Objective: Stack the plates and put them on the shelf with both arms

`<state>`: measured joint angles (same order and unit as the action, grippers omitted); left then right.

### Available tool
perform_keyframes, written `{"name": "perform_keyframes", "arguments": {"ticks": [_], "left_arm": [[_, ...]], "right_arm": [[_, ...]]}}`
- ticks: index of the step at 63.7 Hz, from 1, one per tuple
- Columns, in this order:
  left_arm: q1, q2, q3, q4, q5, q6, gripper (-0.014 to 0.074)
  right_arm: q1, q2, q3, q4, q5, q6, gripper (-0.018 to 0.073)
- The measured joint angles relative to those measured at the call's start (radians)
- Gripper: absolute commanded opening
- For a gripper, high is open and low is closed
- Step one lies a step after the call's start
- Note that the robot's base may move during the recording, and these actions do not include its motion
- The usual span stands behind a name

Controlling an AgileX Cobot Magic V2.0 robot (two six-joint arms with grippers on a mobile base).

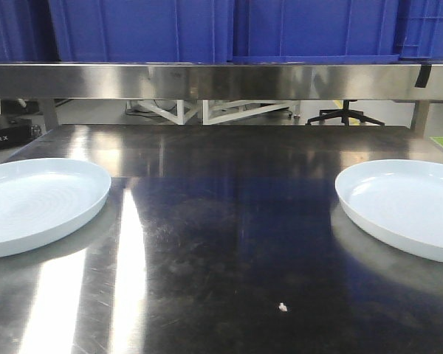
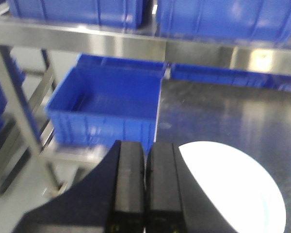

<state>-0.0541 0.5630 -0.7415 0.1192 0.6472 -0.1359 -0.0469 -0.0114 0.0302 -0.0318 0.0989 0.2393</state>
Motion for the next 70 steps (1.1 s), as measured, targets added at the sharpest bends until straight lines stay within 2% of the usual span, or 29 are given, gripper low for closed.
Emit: {"name": "perform_keyframes", "arguments": {"ticks": [9, 20, 38, 70], "left_arm": [[-0.021, 0.201, -0.206, 0.004, 0.147, 0.010, 0.0083], [-0.047, 0.302, -0.264, -0.001, 0.241, 0.017, 0.0082], [-0.047, 0.313, -0.266, -0.034, 0.238, 0.019, 0.0082], [-0.049, 0.377, -0.266, -0.024, 0.234, 0.029, 0.0082]], "right_arm": [[0.000, 0.000, 0.000, 0.000, 0.000, 0.000, 0.0056], [0.000, 0.000, 0.000, 0.000, 0.000, 0.000, 0.0056], [0.000, 0.000, 0.000, 0.000, 0.000, 0.000, 0.0056], [0.000, 0.000, 0.000, 0.000, 0.000, 0.000, 0.0056]]}}
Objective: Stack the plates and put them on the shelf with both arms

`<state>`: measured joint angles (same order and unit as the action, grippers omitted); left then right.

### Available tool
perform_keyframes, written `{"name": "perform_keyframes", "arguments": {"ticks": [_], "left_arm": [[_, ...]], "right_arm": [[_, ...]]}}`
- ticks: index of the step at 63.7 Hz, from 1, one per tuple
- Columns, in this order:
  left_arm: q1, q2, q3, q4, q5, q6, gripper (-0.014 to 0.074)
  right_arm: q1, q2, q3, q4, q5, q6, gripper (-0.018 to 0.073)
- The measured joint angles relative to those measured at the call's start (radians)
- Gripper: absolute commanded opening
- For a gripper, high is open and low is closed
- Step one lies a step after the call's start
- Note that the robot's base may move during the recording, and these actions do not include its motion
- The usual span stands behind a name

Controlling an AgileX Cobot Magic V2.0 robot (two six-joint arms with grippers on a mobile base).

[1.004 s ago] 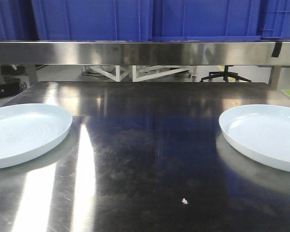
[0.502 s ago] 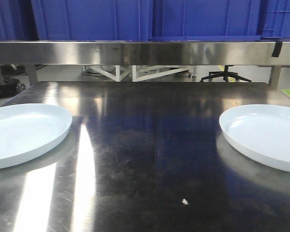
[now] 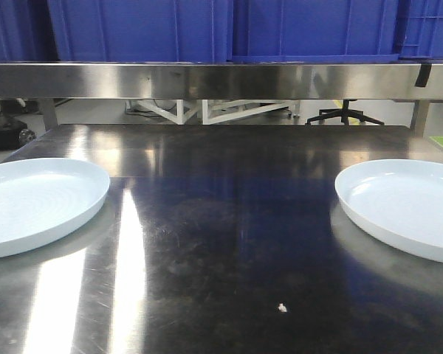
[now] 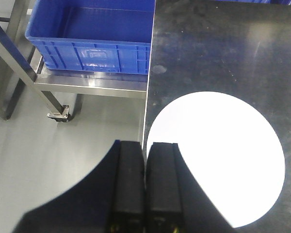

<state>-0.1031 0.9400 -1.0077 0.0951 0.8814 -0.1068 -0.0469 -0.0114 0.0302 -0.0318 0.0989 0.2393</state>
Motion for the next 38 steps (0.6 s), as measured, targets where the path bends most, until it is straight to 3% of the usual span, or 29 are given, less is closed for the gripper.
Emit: {"name": "perform_keyframes", "arguments": {"ticks": [21, 32, 38], "left_arm": [[0.000, 0.006, 0.000, 0.008, -0.051, 0.002, 0.0082], [-0.001, 0.006, 0.000, 0.030, -0.051, 0.002, 0.0082], [-0.001, 0.006, 0.000, 0.033, -0.051, 0.002, 0.0082]], "right_arm": [[0.000, 0.000, 0.000, 0.000, -0.006, 0.000, 0.0056], [0.000, 0.000, 0.000, 0.000, -0.109, 0.020, 0.0056], [0.000, 0.002, -0.030, 0.000, -0.038, 0.048, 0.0056]]}}
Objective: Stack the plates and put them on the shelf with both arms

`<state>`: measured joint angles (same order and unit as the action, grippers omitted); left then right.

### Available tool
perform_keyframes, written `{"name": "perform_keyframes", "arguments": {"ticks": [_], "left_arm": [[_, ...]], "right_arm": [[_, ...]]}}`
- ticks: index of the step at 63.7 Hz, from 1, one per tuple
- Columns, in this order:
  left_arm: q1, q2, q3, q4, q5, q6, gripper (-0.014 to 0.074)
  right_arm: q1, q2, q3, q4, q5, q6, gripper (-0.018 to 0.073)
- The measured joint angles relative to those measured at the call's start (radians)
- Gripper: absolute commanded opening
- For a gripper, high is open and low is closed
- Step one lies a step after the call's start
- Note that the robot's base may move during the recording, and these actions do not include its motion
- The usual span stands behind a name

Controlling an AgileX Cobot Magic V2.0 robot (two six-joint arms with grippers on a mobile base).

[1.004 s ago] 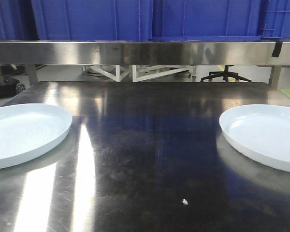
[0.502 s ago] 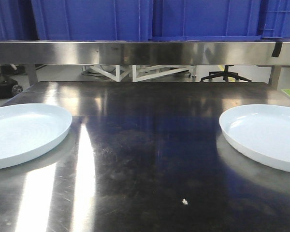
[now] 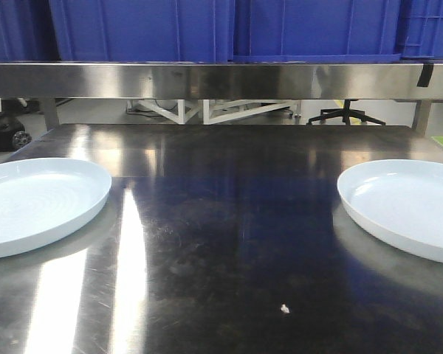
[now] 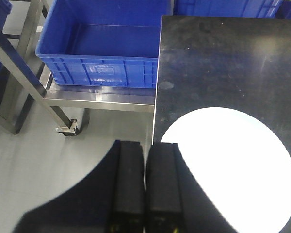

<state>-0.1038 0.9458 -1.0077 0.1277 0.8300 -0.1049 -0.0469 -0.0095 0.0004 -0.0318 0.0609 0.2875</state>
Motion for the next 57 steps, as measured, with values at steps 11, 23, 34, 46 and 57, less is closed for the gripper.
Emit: {"name": "perform_keyframes", "arguments": {"ticks": [11, 23, 34, 46, 57], "left_arm": [[0.000, 0.000, 0.000, 0.002, 0.000, 0.000, 0.0082], [0.000, 0.000, 0.000, 0.000, 0.003, 0.000, 0.0082], [0.000, 0.000, 0.000, 0.000, 0.003, 0.000, 0.0082], [0.000, 0.000, 0.000, 0.000, 0.004, 0.000, 0.0082], [0.000, 0.000, 0.000, 0.000, 0.004, 0.000, 0.0082]], "right_arm": [[0.010, 0.179, -0.187, 0.002, 0.147, 0.012, 0.0056], [0.010, 0.506, -0.425, 0.002, 0.250, -0.012, 0.0056], [0.010, 0.760, -0.553, 0.003, 0.296, -0.032, 0.0056], [0.010, 0.908, -0.568, 0.003, 0.300, -0.034, 0.0056], [0.010, 0.979, -0.568, 0.004, 0.265, -0.034, 0.0058]]}}
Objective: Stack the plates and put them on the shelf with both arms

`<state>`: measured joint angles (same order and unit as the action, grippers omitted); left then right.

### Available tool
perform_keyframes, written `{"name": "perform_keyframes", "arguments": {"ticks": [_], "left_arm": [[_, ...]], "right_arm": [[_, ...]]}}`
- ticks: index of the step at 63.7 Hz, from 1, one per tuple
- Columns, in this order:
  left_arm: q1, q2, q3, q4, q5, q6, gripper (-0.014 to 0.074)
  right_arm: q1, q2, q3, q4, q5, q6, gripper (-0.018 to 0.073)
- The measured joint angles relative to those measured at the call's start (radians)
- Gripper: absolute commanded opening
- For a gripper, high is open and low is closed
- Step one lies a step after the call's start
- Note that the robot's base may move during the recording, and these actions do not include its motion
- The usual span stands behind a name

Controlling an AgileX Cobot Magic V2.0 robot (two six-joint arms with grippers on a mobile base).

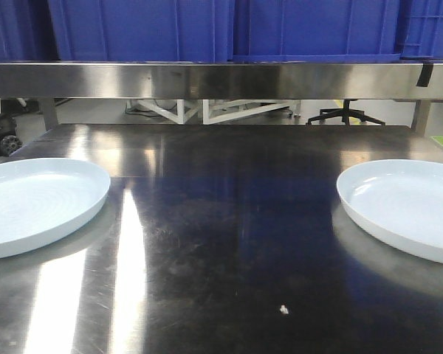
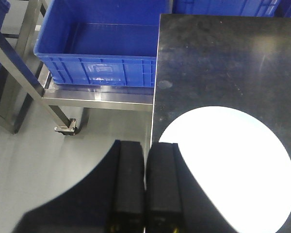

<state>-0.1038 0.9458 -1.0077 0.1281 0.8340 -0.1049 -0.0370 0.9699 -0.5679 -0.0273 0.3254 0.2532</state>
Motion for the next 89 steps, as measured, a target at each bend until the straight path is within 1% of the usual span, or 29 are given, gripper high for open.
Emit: {"name": "perform_keyframes", "arguments": {"ticks": [3, 6, 9, 10, 16, 19, 20, 27, 33, 45, 49, 69, 77, 89], "left_arm": [[0.000, 0.000, 0.000, 0.000, 0.000, 0.000, 0.0082], [0.000, 0.000, 0.000, 0.000, 0.000, 0.000, 0.0082], [0.000, 0.000, 0.000, 0.000, 0.000, 0.000, 0.0082], [0.000, 0.000, 0.000, 0.000, 0.000, 0.000, 0.0082], [0.000, 0.000, 0.000, 0.000, 0.000, 0.000, 0.0082], [0.000, 0.000, 0.000, 0.000, 0.000, 0.000, 0.0082], [0.000, 0.000, 0.000, 0.000, 0.000, 0.000, 0.0082], [0.000, 0.000, 0.000, 0.000, -0.002, 0.000, 0.0089], [0.000, 0.006, 0.000, 0.000, -0.007, 0.000, 0.0150], [0.000, 0.057, 0.000, 0.000, -0.016, 0.000, 0.0449], [0.000, 0.102, 0.000, 0.000, -0.014, 0.000, 0.0499], [0.000, 0.404, 0.002, 0.000, -0.004, -0.002, 0.0498], [0.000, 0.478, 0.002, 0.000, -0.008, -0.006, 0.0498], [0.000, 0.542, 0.002, 0.002, -0.021, -0.006, 0.0498]], "right_arm": [[0.000, 0.021, -0.002, 0.000, -0.008, 0.000, 0.0069], [0.000, 0.035, -0.002, 0.000, -0.012, 0.000, 0.0106], [0.000, 0.050, -0.002, 0.000, -0.014, 0.000, 0.0186], [0.000, 0.054, -0.002, 0.000, -0.014, 0.000, 0.0233], [0.000, 0.076, -0.002, 0.000, -0.016, 0.000, 0.0440], [0.000, 0.080, -0.002, 0.000, -0.016, 0.000, 0.0496], [0.000, 0.083, -0.002, 0.000, -0.016, 0.000, 0.0501], [0.000, 0.085, -0.002, 0.000, -0.016, 0.000, 0.0498], [0.000, 0.087, -0.002, 0.000, -0.016, 0.000, 0.0498], [0.000, 0.087, -0.002, 0.000, -0.016, 0.000, 0.0498], [0.000, 0.087, -0.002, 0.000, -0.016, 0.000, 0.0498], [0.000, 0.088, -0.002, 0.000, -0.016, 0.000, 0.0498], [0.000, 0.088, -0.002, 0.000, -0.016, 0.000, 0.0498], [0.000, 0.088, -0.002, 0.000, -0.016, 0.000, 0.0498]]}}
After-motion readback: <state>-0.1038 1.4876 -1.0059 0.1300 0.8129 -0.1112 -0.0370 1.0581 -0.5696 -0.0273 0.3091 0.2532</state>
